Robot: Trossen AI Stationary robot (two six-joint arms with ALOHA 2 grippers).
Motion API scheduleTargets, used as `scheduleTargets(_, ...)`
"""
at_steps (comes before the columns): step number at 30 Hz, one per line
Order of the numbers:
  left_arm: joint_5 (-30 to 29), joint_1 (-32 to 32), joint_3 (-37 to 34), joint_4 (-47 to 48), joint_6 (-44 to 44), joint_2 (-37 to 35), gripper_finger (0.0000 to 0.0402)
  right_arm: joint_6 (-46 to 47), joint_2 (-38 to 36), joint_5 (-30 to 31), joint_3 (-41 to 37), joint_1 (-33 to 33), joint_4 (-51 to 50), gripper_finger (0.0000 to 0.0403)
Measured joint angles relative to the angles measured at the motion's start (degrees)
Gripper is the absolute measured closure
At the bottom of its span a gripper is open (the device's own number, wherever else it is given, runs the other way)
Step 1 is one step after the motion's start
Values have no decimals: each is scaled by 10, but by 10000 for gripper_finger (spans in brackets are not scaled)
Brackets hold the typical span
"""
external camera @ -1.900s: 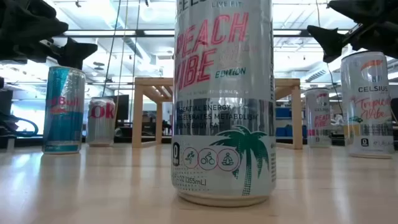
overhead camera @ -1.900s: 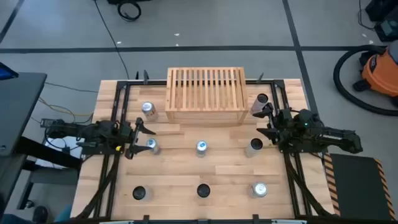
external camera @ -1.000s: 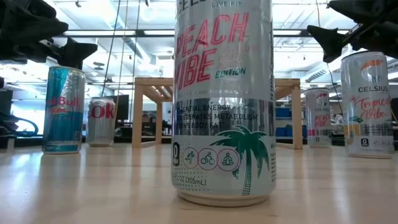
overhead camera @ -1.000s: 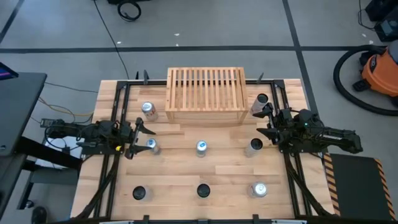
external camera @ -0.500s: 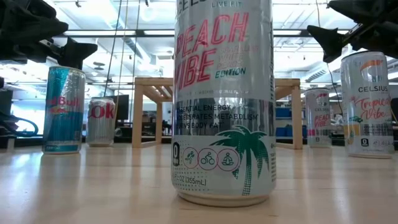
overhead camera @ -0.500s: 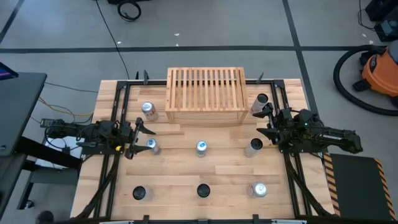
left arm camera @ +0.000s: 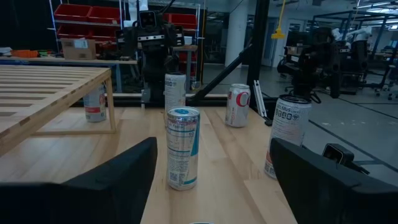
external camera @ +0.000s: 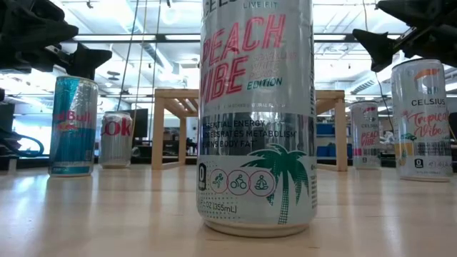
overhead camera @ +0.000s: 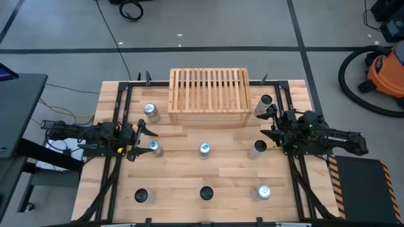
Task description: Place canned beverage on shelf
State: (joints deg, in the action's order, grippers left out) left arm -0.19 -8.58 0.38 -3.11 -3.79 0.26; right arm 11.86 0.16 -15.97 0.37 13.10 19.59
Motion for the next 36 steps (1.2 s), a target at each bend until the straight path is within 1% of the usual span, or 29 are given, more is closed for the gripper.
scheduleTargets(18,0,0,0,-11,-1,0,88,0,0,0,0,0,0,70)
scheduleTargets(24,0,0,0,-11,-26,0,88,0,0,0,0,0,0,70)
scheduleTargets(33,0,0,0,-21,-27,1,88,0,0,0,0,0,0,70)
scheduleTargets(36,0,0,0,-18,-46,1,88,0,0,0,0,0,0,70)
